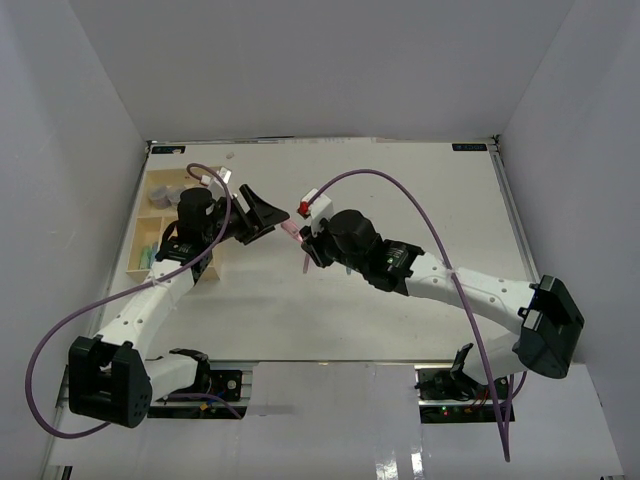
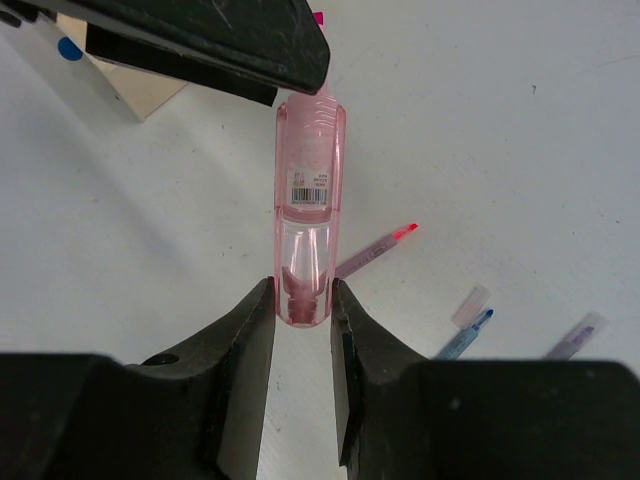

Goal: Sort the stationery into containers
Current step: Close the pen cap on the pen.

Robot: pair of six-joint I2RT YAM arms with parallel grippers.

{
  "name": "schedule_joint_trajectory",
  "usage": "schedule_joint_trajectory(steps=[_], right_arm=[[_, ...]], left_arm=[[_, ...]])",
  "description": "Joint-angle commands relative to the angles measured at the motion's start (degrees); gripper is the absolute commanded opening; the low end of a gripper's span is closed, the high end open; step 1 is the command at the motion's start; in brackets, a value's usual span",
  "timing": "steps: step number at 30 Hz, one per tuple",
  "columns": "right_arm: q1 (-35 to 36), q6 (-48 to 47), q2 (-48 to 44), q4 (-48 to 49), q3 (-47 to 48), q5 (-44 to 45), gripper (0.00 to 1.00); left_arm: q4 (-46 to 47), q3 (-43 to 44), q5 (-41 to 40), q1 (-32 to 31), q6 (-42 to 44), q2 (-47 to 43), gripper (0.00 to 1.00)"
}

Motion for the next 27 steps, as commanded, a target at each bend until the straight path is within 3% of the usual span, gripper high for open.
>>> schedule_joint_trajectory(steps=[1, 27], right_arm=[[0.1, 0.3, -2.1, 4.0, -0.7, -0.7, 0.25], [0.1, 0.8, -2.7, 4.3, -2.4, -0.5, 0.24]], left_arm=[[2.3, 1.8, -2.0, -1.5, -0.8, 0.0, 0.81], [10.3, 0.8, -2.6, -3.8, -1.7, -1.0, 0.78]])
